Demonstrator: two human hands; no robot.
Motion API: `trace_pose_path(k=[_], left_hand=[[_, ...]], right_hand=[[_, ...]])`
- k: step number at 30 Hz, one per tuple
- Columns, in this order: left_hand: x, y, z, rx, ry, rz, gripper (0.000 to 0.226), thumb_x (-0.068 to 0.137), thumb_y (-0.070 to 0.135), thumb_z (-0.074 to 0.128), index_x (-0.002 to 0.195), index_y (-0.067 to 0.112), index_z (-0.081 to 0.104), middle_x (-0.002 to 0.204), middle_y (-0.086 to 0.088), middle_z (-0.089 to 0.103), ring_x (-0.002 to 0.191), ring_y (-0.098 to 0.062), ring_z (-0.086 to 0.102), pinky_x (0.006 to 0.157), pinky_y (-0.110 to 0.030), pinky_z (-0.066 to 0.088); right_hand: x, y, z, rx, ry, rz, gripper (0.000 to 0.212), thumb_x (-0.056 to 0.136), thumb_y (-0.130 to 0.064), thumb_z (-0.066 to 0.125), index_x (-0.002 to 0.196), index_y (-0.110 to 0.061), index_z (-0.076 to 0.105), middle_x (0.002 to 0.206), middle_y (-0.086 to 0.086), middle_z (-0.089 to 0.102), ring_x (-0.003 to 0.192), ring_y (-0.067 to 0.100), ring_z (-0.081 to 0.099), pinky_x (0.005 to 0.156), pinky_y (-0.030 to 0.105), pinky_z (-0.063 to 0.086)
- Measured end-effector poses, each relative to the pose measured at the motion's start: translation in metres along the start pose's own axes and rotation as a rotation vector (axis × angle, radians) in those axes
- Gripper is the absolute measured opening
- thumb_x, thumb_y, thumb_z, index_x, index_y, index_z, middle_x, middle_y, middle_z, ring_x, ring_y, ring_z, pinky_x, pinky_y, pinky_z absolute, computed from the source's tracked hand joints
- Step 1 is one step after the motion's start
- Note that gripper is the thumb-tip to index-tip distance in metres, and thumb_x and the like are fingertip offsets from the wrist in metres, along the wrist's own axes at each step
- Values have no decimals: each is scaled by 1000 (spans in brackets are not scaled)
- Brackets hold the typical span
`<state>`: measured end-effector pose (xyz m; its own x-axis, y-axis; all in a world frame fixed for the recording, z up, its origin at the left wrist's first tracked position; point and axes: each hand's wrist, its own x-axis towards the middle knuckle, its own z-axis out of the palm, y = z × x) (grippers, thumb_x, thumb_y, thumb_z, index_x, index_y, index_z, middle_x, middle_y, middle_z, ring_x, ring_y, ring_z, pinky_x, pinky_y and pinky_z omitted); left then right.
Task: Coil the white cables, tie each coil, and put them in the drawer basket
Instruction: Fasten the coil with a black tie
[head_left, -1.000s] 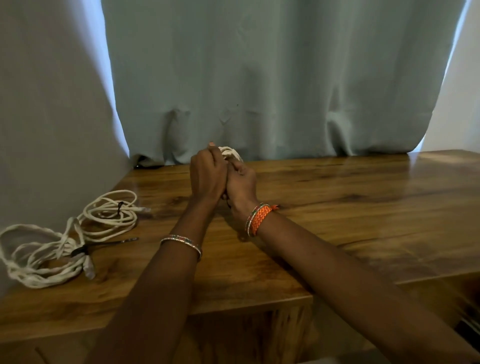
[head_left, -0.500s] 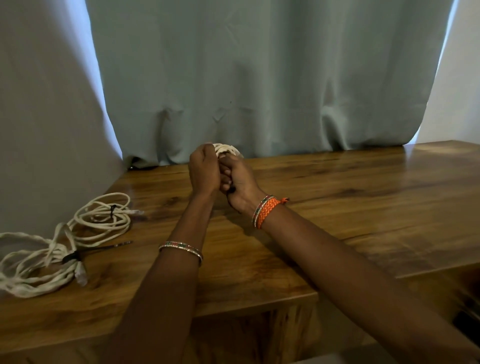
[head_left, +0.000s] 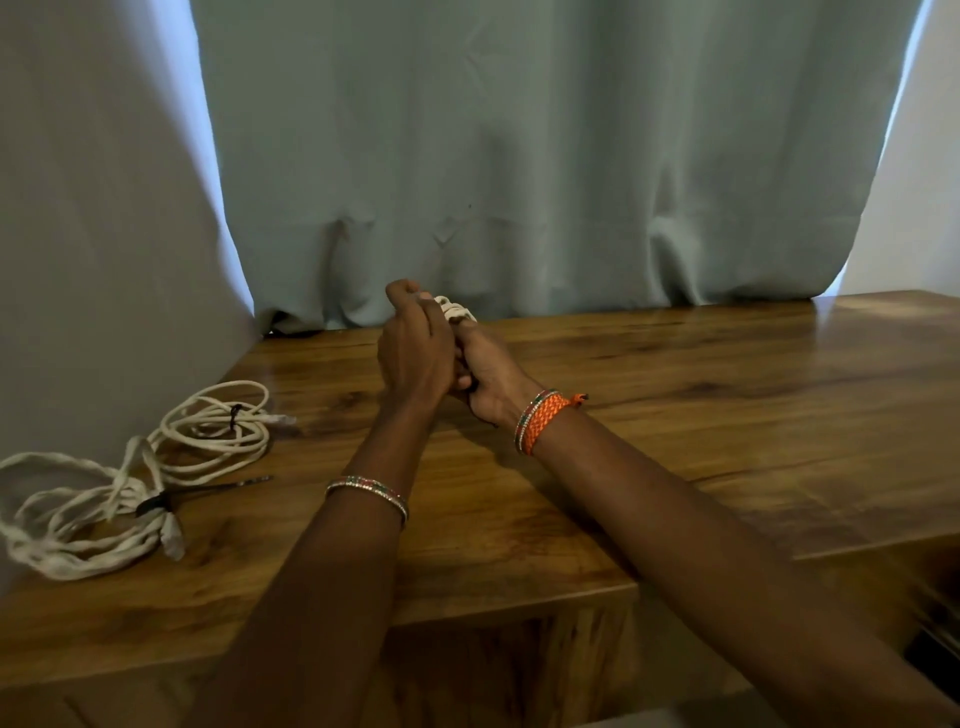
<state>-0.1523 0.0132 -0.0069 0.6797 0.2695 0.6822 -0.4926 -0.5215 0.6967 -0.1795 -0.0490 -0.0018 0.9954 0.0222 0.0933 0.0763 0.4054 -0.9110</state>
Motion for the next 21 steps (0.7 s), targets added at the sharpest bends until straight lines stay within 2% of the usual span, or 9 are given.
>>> trace_pose_path(k=[4, 9, 12, 14, 16, 19, 21], left_hand=[[5, -3, -3, -76, 16, -9, 38, 99, 16, 33, 137, 12, 39, 113, -18, 62, 106, -31, 55, 80, -33, 38], [11, -4, -4, -242, -50, -13, 38, 100, 14, 31, 137, 13, 40, 125, -11, 55, 115, -23, 49, 88, -25, 35], [11, -4, -4, -327, -73, -2, 32, 99, 12, 32, 128, 8, 46, 110, -6, 56, 100, -15, 51, 83, -19, 39], [10, -3, -4, -389, -42, -5, 20, 98, 9, 36, 113, 5, 48, 96, 1, 55, 86, -8, 52, 74, -12, 40], [10, -2, -3, -401, -7, 2, 5, 96, 10, 40, 100, 10, 43, 83, 8, 53, 75, -1, 51, 67, -10, 40], [9, 1, -1, -339, 107, 57, 4, 91, 13, 45, 93, 14, 41, 69, 13, 49, 60, 1, 51, 59, -18, 38], [8, 4, 0, -291, 195, 76, 3, 88, 14, 47, 88, 10, 48, 63, 9, 49, 58, -6, 49, 59, -28, 38]], right_hand=[[2, -4, 0, 124, -96, 57, 31, 98, -7, 37, 70, -13, 48, 36, -9, 34, 24, 3, 25, 24, 11, 16], [0, -14, -10, 230, -324, 130, 35, 100, -10, 29, 66, -14, 37, 34, -8, 29, 21, 5, 22, 22, 10, 14], [1, -13, -9, 270, -349, 134, 39, 100, -12, 27, 62, -15, 34, 34, -8, 29, 21, 5, 22, 22, 10, 13], [2, -13, -7, 285, -336, 123, 45, 100, -10, 27, 57, -14, 39, 34, -8, 29, 20, 4, 22, 23, 9, 12], [1, -15, -7, 277, -327, 99, 46, 99, -8, 27, 57, -14, 41, 33, -8, 29, 20, 4, 22, 25, 9, 11], [0, -19, -9, 266, -314, 73, 43, 99, -6, 27, 59, -12, 42, 33, -9, 29, 21, 4, 21, 25, 9, 12], [0, -21, -10, 266, -321, 64, 44, 98, -5, 26, 59, -11, 44, 32, -9, 29, 21, 4, 21, 25, 9, 13]])
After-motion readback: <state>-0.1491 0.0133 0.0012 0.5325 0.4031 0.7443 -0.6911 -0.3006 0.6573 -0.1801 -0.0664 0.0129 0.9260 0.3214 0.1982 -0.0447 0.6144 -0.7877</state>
